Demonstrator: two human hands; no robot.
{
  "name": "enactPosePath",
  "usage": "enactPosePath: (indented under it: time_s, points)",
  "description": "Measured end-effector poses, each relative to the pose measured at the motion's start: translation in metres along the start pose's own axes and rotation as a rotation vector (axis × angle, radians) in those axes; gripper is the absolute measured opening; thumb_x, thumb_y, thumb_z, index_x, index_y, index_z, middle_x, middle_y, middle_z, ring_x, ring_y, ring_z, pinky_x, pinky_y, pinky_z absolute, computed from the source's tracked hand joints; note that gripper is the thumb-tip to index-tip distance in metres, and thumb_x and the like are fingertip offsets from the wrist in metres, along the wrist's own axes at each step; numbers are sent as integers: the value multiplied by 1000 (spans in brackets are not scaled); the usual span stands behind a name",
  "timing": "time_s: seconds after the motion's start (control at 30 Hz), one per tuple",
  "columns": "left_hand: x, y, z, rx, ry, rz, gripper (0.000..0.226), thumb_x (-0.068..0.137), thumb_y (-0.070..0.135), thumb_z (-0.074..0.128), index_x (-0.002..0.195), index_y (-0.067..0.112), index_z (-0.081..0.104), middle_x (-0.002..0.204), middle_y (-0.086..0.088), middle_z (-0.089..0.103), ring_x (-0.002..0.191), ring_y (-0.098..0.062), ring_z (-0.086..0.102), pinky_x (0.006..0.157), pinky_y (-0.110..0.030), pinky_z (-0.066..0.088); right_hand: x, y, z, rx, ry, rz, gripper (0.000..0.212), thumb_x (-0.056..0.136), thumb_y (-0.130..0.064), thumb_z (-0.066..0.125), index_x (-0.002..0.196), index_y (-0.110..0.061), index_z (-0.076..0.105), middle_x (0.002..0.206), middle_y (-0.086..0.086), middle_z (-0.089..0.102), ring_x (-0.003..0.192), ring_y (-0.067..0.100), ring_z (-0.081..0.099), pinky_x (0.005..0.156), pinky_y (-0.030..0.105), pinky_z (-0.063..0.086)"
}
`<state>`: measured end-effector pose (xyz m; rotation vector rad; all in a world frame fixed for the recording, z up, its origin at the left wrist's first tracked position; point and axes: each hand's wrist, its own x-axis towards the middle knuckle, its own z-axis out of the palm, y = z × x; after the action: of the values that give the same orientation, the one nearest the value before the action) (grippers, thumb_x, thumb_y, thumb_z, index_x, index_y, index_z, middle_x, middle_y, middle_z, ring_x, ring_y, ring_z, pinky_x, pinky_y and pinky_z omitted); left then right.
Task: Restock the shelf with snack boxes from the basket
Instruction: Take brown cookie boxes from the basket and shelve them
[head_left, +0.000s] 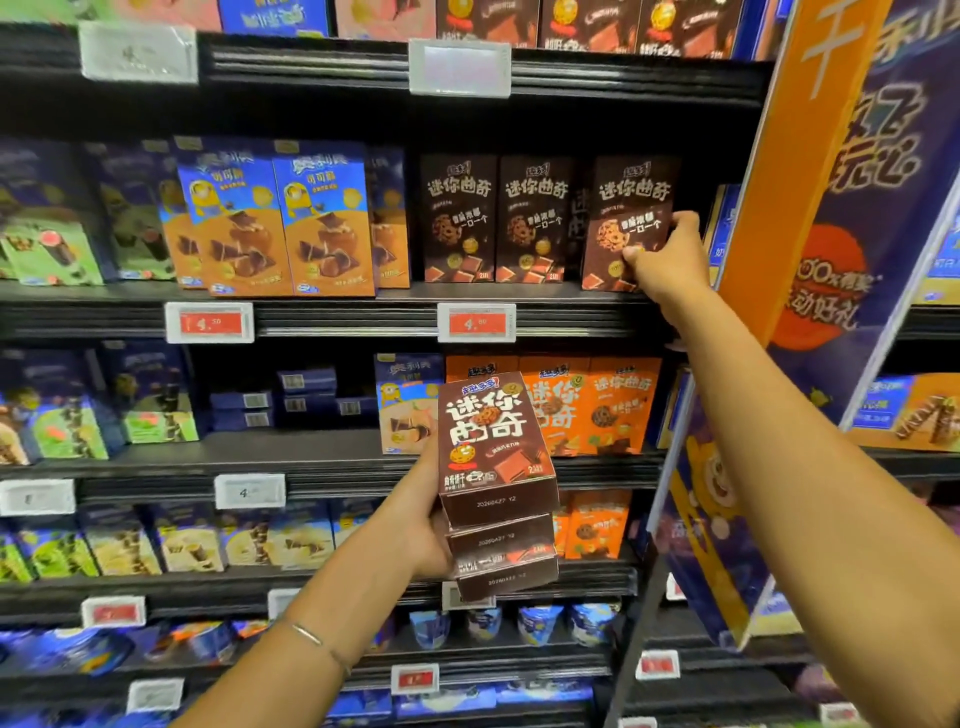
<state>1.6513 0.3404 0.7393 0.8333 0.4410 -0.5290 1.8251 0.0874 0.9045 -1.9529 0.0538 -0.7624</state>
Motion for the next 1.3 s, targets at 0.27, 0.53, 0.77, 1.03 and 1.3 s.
enactPosePath:
  time_s: [0.27, 0.53, 0.77, 1.03, 1.3]
  points:
    - [-5, 0, -1, 23, 34, 18, 73, 67, 75, 86, 85, 4, 87, 108, -18, 82, 86, -41, 81, 72, -60, 64, 11, -2, 12, -209, 7, 8, 54, 95, -30, 68, 140, -13, 41, 143, 17, 49, 127, 37, 53, 98, 42, 46]
    - [-8, 2, -6, 26, 62, 26, 76, 70, 78, 83, 85, 4, 87, 108, -17, 82, 87, -41, 81, 75, -58, 64, 15, -8, 25, -171, -9, 85, 55, 94, -27, 68, 139, -10, 42, 140, 16, 55, 126, 38, 56, 102, 51, 51]
    - [-8, 5, -8, 13, 68, 40, 75, 72, 78, 82, 82, 4, 87, 106, -19, 82, 86, -42, 81, 69, -60, 64, 13, -7, 28, -184, -20, 75, 62, 90, -29, 74, 138, -10, 40, 142, 17, 54, 129, 38, 54, 102, 49, 50]
    - [-7, 7, -6, 28, 38, 42, 73, 74, 77, 82, 88, 6, 87, 111, -17, 81, 90, -41, 81, 72, -59, 64, 11, -6, 32, -282, -26, 74, 70, 89, -34, 76, 142, -10, 37, 143, 17, 53, 129, 40, 55, 101, 52, 50]
    - [-6, 10, -11, 46, 38, 81, 77, 70, 81, 80, 90, 7, 88, 114, -17, 81, 91, -39, 81, 72, -55, 65, -58, -23, 16, 54, 219, -195, 51, 89, -37, 70, 131, -16, 51, 122, 2, 60, 110, 11, 59, 94, 30, 51]
